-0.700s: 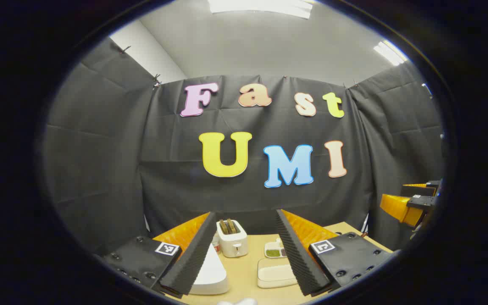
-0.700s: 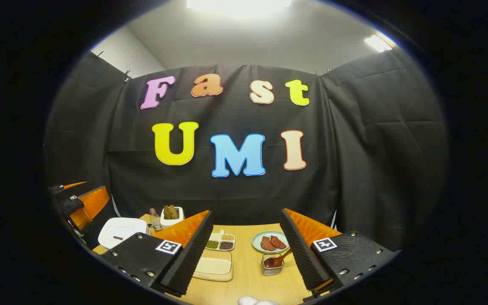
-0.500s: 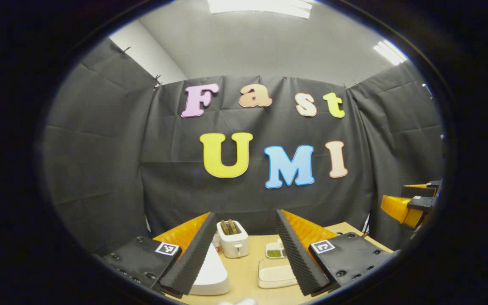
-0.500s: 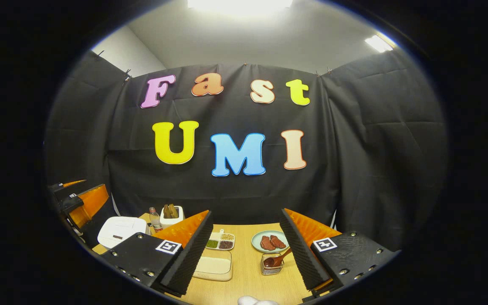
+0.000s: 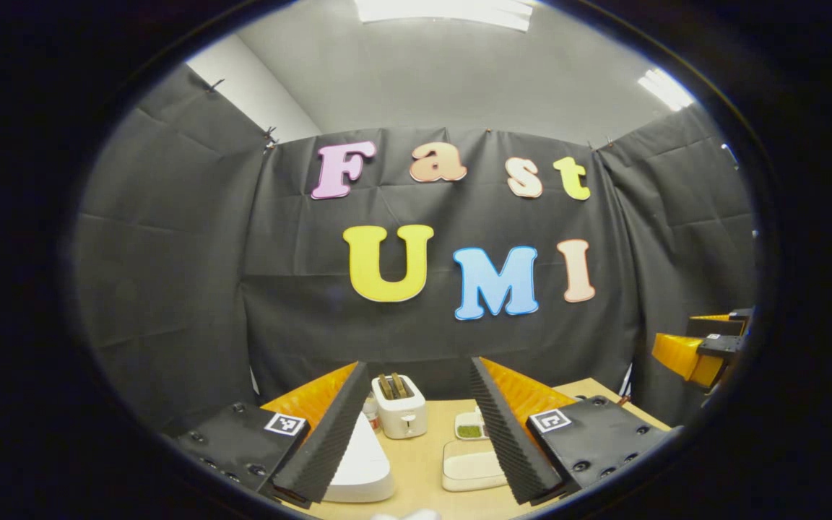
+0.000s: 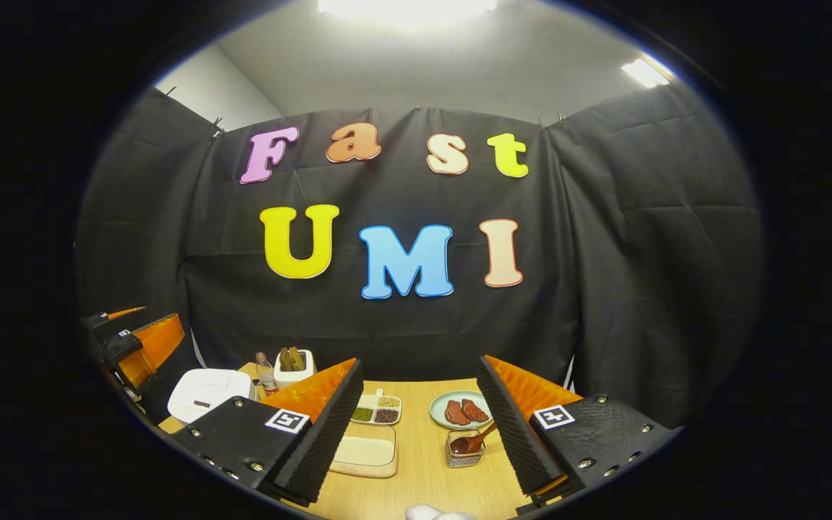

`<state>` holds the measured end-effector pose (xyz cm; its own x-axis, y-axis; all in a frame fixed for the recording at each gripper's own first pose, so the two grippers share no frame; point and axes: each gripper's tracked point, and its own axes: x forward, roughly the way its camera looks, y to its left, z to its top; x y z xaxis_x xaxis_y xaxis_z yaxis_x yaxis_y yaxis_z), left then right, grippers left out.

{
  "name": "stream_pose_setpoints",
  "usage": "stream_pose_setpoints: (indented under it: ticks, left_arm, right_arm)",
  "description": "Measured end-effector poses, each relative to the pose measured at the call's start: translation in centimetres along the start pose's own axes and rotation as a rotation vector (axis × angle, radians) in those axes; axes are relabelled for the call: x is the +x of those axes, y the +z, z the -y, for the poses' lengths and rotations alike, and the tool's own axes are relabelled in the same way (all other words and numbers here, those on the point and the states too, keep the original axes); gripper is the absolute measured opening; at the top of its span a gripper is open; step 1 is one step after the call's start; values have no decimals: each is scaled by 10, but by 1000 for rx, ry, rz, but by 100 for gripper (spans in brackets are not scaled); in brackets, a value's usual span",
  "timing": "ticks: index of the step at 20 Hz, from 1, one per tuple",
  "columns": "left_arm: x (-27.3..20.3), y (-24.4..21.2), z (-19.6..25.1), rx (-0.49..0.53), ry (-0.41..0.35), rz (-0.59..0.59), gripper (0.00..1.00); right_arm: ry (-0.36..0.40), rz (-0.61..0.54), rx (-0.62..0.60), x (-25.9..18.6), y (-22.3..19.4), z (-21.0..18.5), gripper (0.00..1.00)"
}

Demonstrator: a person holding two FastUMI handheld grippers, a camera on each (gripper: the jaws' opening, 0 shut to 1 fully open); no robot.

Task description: Close the left gripper, press the button to open the rice cooker; take a wooden spoon from the chopstick holder with the right hand, scoop a spoonful of rice and pour it into the rice cooker, then put the wooden spoon back into the chopstick holder.

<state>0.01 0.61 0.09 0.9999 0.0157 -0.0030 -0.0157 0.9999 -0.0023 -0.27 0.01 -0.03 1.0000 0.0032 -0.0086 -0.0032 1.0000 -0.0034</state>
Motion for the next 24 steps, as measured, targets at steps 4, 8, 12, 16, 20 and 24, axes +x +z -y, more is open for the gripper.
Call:
stream_pose_setpoints:
  ticks: [4,8,12,16,20,24]
  left_arm:
    - [0,0,-2,-3,4,-2,95]
    - [0,-6,5,0,-30,-22,96]
    - [11,-12,-10,-13,9,-55,13]
    - [27,-31,-36,-34,46,-133,8]
    - [58,-83,-84,-59,144,-261,9]
    - [76,-153,-128,-70,239,-387,9]
  right_arm:
    - [-2,-2,0,0,-1,0,97]
    - [-10,-6,0,0,-3,1,97]
    - [-13,-12,-2,0,-5,0,97]
    - [-12,-34,-13,3,-12,-4,97]
    - [-7,-68,-38,9,-22,-10,97]
    - [-2,-100,-63,14,-33,-18,97]
